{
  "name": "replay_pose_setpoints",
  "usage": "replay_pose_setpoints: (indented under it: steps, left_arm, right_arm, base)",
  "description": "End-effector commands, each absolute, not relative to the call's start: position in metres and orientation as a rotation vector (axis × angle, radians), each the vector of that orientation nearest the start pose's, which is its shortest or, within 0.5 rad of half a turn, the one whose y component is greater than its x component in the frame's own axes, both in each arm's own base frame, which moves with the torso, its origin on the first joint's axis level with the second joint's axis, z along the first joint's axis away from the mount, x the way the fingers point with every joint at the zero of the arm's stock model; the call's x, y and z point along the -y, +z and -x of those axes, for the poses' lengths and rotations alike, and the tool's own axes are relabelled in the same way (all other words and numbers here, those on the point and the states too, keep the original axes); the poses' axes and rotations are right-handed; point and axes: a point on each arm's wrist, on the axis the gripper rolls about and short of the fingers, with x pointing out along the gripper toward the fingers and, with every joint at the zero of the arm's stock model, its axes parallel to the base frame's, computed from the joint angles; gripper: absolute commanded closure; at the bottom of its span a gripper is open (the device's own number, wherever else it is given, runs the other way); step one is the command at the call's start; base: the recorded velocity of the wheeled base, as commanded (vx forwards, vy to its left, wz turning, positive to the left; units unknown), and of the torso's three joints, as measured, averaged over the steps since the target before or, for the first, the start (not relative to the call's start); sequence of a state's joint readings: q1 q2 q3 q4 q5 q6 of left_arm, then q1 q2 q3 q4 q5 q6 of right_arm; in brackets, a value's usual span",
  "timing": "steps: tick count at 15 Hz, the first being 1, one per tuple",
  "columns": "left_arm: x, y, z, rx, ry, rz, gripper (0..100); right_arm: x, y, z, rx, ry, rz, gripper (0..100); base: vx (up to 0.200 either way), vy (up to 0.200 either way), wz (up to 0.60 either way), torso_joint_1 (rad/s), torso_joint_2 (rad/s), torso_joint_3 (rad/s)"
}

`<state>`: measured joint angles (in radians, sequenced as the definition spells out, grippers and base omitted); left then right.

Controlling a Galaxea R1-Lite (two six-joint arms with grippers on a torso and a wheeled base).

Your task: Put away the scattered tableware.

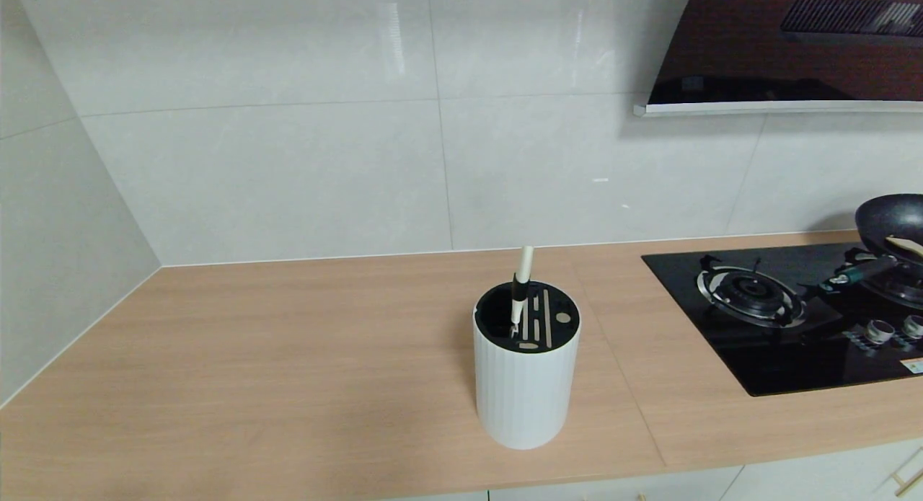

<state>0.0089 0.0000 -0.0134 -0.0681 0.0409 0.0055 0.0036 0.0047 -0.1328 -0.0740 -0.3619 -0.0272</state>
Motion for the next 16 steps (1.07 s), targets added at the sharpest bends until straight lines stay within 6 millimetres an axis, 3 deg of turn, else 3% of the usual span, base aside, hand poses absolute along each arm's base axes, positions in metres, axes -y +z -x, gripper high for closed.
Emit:
replay_pose_setpoints:
  steps: [1, 3, 8, 10, 13, 15, 16]
  left_arm:
    - [0.0, 0.081, 0.023, 0.047, 0.016, -0.015, 0]
    - [0.0, 0.081, 0.023, 0.049, 0.003, -0.008, 0]
    - [0.001, 0.082, 0.023, 0.058, -0.01, 0.044, 0]
    - [0.001, 0.082, 0.023, 0.058, -0.012, 0.05, 0]
    - [0.001, 0.082, 0.023, 0.058, -0.01, 0.074, 0]
    - [0.0, 0.084, 0.023, 0.073, -0.013, 0.188, 0]
    - [0.0, 0.084, 0.023, 0.073, -0.014, 0.209, 0]
  right_arm:
    - [0.007, 0.092, 0.025, 0.133, -0.323, 0.095, 0]
    - [0.006, 0.082, 0.024, 0.035, -0.27, 0.116, 0]
    - [0.004, 0.081, 0.023, 0.042, -0.159, 0.021, 0]
    - [0.002, 0.081, 0.023, 0.04, -0.065, 0.083, 0]
    - [0.001, 0.08, 0.023, 0.037, -0.059, 0.091, 0]
    - [0.003, 0.08, 0.023, 0.044, -0.149, -0.095, 0]
    - [0.002, 0.079, 0.023, 0.037, -0.102, -0.069, 0]
  base:
    - [0.0, 0.0, 0.0, 0.0, 0.0, 0.0]
    - [0.0, 0.0, 0.0, 0.0, 0.0, 0.0]
    - [0.0, 0.0, 0.0, 0.0, 0.0, 0.0]
    - [0.0, 0.0, 0.0, 0.0, 0.0, 0.0]
    - [0.0, 0.0, 0.0, 0.0, 0.0, 0.0]
    - [0.0, 0.0, 0.0, 0.0, 0.0, 0.0]
    - [0.0, 0.0, 0.0, 0.0, 0.0, 0.0]
